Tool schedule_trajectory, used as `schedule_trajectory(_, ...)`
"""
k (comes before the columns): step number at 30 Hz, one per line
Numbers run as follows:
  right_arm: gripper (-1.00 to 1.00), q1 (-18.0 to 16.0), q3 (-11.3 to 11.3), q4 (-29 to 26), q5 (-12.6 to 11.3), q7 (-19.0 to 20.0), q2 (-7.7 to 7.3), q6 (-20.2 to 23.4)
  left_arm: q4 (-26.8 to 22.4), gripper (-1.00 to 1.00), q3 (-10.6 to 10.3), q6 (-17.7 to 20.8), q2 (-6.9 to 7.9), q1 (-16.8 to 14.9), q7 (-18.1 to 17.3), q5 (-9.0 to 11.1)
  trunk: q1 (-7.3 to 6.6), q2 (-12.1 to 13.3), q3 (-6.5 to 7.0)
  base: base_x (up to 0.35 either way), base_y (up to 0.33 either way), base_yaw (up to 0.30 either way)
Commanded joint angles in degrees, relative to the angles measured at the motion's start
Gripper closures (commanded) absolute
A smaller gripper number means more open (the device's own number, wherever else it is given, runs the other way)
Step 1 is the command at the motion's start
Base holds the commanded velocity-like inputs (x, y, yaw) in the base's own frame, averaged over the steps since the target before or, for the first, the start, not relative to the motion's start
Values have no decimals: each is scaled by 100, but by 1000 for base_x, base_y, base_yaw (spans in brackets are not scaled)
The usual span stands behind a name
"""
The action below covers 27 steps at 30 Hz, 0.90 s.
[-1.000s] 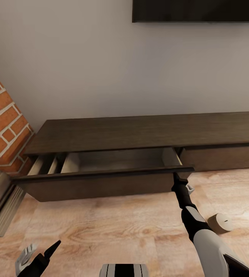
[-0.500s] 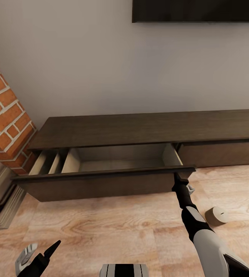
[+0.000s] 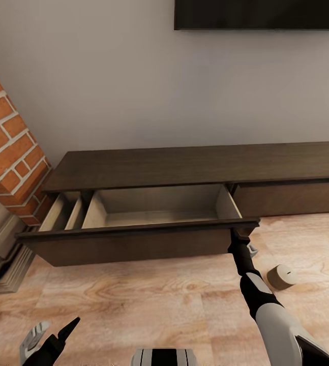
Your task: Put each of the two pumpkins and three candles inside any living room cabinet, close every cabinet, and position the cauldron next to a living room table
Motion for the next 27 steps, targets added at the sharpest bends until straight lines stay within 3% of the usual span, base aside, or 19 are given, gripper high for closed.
schedule_trajectory(1,100,-5,-4,-83,-97,39,4,95,-3,-100,9,38,-2,0,-6,33,-3,-3,-3,-62,0,0)
schedule_trajectory(27,100,-5,-4,-81,-97,35,4,95,-3,-100,15,38,-4,2,-6,23,-3,-3,-3,-84,0,0)
